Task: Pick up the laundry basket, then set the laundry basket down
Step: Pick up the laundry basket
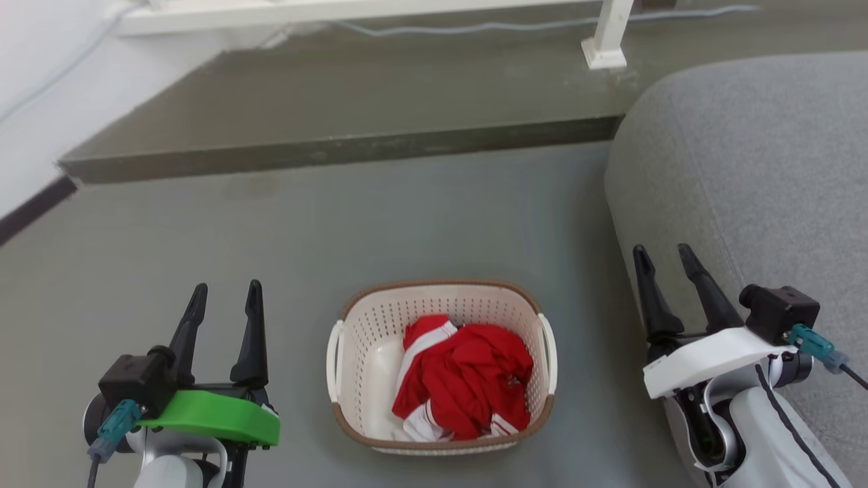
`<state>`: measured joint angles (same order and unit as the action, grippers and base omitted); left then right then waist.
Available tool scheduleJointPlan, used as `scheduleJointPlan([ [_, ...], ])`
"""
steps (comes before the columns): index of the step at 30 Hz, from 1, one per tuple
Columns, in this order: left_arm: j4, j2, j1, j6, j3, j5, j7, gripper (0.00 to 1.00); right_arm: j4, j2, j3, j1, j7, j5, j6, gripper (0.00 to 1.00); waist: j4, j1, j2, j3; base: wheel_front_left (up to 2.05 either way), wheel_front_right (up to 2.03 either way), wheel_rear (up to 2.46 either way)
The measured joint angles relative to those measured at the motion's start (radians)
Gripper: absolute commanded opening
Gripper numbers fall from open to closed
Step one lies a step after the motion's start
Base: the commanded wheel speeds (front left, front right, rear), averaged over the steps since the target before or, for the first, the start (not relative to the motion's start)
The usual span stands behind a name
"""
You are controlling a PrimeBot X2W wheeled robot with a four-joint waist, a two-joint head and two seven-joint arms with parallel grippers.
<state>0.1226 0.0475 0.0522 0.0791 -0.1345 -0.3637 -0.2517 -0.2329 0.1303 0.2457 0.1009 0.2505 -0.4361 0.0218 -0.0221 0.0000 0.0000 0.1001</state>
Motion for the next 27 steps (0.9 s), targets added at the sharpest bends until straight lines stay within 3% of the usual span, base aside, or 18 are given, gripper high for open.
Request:
scheduleJointPlan([
  [17,0.037,-0.001,0.093,0.018,0.000,0.015,0.000,1.00,-0.021,-0.005,-0.030,0.090,0.000,0.006,0.021,1.00,-0.021,0.0000,0.0000,0.184,0.00,0.00,0.00],
  [27,0.128,-0.004,0.208,0.019,0.003,0.013,0.000,1.00,-0.108,-0.007,-0.011,0.201,0.003,0.006,0.041,1.00,-0.020,0.0000,0.0000,0.317,0.00,0.00,0.00],
])
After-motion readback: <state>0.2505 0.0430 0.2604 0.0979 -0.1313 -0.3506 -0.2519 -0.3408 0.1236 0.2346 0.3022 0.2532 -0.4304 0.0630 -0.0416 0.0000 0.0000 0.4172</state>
